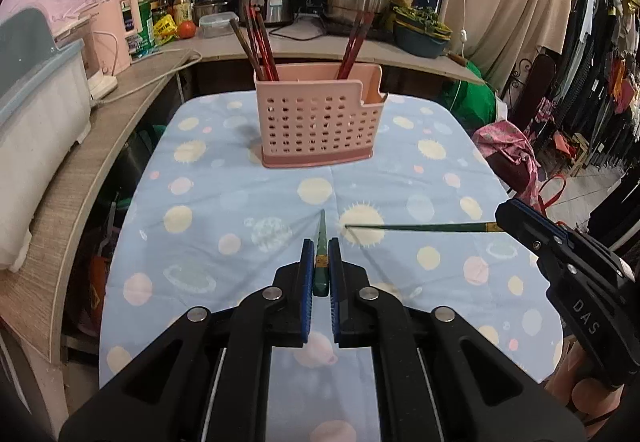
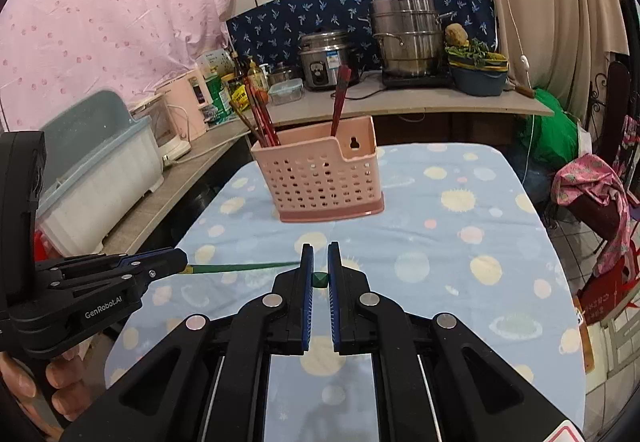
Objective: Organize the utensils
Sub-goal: 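Lift both green chopsticks to the pink holder and lower them in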
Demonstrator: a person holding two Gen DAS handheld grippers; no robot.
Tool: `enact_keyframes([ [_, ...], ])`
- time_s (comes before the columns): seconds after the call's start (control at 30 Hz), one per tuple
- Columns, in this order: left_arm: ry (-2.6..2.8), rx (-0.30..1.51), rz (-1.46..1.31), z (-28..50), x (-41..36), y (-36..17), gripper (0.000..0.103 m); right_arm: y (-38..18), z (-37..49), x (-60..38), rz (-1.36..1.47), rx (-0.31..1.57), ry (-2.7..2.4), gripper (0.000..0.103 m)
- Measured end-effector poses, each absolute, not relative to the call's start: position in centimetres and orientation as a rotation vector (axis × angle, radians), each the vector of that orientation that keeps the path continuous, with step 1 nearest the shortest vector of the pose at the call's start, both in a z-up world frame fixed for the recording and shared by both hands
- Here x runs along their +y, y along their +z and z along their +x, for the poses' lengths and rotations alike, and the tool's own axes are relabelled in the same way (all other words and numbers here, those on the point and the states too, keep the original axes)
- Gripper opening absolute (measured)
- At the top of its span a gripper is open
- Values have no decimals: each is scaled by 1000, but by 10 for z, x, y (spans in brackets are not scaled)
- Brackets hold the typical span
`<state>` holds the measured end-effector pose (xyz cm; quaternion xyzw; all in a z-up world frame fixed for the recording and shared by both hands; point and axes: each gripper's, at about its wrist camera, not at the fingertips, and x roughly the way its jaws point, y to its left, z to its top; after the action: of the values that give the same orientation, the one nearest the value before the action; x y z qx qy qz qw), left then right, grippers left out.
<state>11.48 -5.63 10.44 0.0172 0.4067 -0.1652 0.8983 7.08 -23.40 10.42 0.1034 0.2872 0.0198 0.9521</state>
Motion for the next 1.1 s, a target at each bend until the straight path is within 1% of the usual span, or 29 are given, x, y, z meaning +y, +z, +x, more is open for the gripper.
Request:
enact_keyframes([
  [0.43, -332, 733, 11, 186, -65, 164, 7, 150, 137, -247, 230, 497, 64, 7],
  [0.9, -311, 505, -47, 247, -70, 267, 7, 240, 219, -264, 239, 292, 50, 7],
  [1.1, -271, 447, -33, 283, -74, 282, 7, 250, 260, -268, 238, 283, 34, 7],
])
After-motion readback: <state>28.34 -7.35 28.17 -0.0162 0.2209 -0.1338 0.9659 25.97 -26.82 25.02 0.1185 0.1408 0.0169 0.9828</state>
